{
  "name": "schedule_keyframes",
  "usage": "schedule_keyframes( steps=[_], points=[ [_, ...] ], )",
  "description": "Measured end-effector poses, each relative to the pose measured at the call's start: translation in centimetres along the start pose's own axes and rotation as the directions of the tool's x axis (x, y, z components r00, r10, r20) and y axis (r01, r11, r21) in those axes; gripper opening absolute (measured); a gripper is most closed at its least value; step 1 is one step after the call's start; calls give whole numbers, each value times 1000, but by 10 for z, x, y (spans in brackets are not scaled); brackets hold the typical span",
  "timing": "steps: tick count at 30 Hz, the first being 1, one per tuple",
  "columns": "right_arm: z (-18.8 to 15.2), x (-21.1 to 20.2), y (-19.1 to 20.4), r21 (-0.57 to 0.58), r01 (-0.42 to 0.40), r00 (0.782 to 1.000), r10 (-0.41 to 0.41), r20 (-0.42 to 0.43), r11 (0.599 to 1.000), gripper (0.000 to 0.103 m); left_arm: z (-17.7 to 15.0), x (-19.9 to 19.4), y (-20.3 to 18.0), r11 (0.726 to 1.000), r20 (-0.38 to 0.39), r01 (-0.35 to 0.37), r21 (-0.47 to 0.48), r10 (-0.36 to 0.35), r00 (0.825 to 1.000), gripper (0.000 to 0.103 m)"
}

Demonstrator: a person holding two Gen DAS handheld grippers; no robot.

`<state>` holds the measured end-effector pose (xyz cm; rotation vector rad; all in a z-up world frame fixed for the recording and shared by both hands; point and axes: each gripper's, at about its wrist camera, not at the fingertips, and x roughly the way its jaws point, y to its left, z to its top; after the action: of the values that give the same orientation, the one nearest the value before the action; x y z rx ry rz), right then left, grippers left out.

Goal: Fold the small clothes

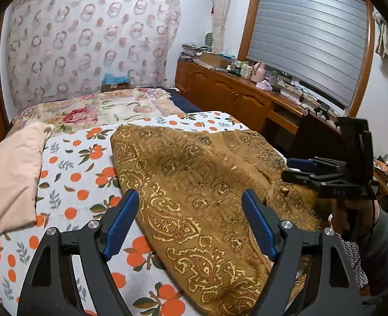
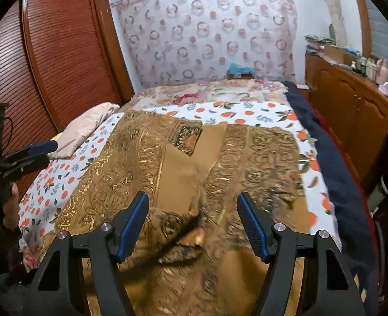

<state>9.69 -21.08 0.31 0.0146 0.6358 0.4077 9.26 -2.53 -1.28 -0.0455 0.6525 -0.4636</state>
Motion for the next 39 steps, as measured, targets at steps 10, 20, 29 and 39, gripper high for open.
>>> schedule_keyframes(
  steps=[10, 20, 29, 39],
  points=[
    [2, 44, 1, 7, 2, 993, -1, -118, 1000, 63, -18, 7, 7, 1000, -26, -12, -16, 12, 1000, 81],
    [0, 56, 11, -16, -9, 990, 7, -141, 1000, 55, -24, 13, 4, 999, -51, -32, 0, 32, 998, 81],
    [-2, 60, 17, -45, -30, 988, 23, -151, 999, 31, -26, 14, 1, 999, -57, -38, 8, 39, 998, 81],
    [6, 4, 37, -115, -16, 998, 23, 58, 993, 5, -26, 8, 3, 999, -26, -41, -16, 41, 999, 81]
  ],
)
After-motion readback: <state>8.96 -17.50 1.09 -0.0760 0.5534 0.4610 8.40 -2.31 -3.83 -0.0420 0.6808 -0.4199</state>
